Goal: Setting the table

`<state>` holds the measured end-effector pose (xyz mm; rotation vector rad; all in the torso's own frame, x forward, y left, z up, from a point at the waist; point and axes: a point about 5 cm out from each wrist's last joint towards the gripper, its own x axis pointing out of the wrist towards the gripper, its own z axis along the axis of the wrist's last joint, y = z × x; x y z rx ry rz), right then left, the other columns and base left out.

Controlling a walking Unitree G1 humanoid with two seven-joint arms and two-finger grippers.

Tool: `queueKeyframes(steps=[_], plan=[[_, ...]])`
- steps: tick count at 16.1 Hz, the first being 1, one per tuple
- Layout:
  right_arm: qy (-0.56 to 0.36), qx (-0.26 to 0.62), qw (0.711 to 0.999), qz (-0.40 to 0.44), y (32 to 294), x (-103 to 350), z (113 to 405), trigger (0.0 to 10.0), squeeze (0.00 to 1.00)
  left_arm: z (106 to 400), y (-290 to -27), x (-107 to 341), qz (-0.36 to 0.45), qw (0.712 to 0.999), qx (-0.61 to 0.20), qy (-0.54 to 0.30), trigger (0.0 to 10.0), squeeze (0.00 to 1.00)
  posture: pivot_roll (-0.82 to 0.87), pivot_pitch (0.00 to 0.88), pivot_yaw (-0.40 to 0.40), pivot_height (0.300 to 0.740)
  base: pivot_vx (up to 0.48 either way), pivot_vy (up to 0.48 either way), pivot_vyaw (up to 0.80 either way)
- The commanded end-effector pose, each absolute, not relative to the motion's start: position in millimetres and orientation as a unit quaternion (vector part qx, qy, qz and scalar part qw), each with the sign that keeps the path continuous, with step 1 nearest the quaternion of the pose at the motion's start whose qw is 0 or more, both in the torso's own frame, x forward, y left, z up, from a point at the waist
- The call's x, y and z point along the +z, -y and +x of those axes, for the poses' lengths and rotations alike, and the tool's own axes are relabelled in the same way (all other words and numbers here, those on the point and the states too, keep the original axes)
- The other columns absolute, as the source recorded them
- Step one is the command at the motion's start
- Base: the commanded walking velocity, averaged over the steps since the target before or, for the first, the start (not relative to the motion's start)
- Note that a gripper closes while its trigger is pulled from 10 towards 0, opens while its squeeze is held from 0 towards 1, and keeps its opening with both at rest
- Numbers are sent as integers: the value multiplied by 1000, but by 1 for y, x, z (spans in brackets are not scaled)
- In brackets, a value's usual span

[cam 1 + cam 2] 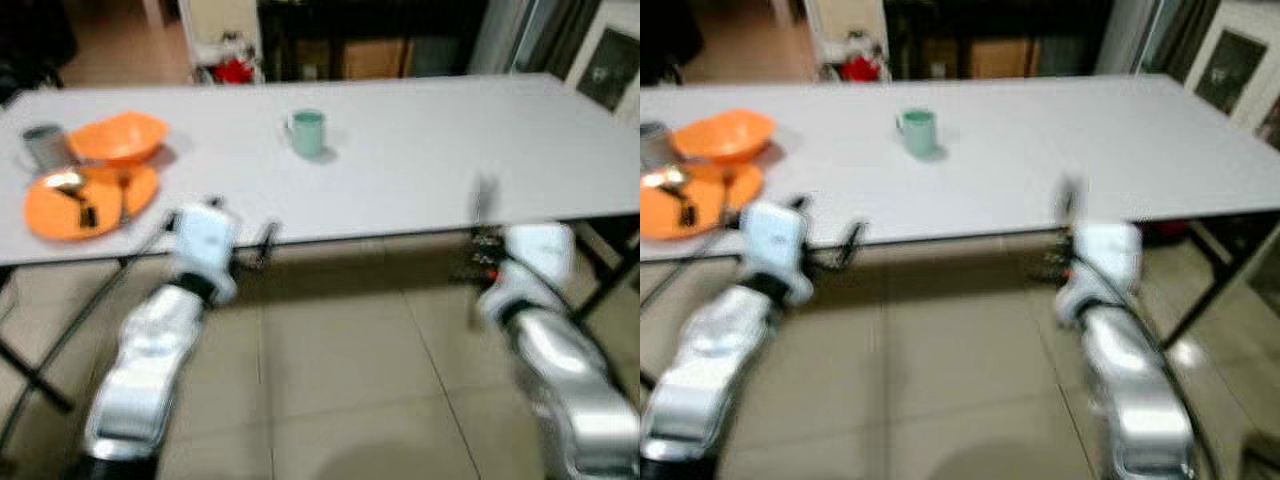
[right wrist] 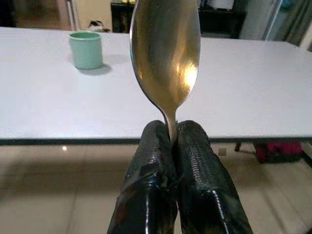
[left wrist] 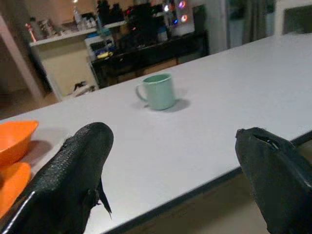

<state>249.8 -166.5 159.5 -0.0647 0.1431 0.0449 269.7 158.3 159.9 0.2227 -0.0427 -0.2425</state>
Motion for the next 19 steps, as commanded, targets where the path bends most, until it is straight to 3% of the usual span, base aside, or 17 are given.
queueKeyframes(steps=[1, 19], plan=[[-69, 1, 997, -43, 177, 161, 249, 10000, 0, 271, -151, 162, 108, 985, -130, 26, 10000, 0, 42, 0, 6, 740, 345, 0, 0], [-67, 10, 997, -43, 174, 161, 252, 10000, 0, 278, -149, 162, 109, 985, -133, 27, 10000, 0, 37, 0, 10, 740, 350, 0, 0]])
